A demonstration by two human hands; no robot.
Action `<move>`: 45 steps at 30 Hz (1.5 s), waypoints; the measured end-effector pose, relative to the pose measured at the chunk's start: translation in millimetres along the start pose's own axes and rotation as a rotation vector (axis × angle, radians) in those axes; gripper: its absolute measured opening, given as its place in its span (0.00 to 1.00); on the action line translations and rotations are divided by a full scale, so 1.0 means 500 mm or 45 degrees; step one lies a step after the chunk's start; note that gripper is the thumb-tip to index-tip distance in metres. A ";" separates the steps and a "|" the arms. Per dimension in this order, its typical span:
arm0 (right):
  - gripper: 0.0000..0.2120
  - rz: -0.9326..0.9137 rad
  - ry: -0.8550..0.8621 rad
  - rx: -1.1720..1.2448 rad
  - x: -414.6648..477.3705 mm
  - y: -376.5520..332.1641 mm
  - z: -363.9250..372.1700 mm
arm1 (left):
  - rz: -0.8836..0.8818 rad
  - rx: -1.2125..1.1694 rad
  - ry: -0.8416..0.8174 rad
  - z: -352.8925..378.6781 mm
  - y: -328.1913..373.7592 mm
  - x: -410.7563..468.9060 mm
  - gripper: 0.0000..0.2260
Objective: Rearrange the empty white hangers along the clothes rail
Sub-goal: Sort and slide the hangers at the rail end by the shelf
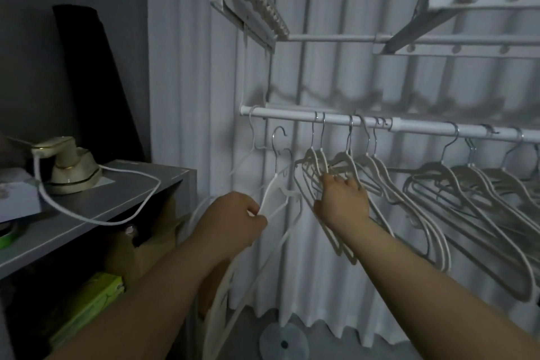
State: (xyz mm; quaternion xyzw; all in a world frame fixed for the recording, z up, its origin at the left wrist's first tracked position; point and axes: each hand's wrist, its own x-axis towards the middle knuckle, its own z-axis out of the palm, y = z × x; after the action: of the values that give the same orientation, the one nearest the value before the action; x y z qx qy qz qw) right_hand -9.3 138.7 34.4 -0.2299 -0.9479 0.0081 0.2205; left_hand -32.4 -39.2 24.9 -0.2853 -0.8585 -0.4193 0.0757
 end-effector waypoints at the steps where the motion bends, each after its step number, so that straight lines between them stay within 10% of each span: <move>1: 0.20 0.003 -0.020 -0.001 0.003 0.005 0.006 | 0.005 0.004 0.023 0.001 0.003 0.019 0.05; 25: 0.17 -0.094 0.116 -0.054 0.055 0.106 0.007 | -0.168 0.124 0.148 0.058 -0.006 0.262 0.16; 30: 0.17 -0.095 0.127 -0.020 0.055 0.113 0.005 | -0.168 0.090 0.150 0.067 -0.025 0.262 0.06; 45: 0.13 -0.108 0.173 -0.218 0.063 0.038 -0.027 | -0.144 0.207 0.167 0.074 -0.059 0.167 0.32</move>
State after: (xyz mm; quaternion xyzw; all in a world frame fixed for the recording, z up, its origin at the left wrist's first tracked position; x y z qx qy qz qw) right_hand -20.6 168.5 57.3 -0.2077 -0.9368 -0.0980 0.2640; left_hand -113.7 10.3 12.5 -0.2014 -0.8975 -0.3698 0.1307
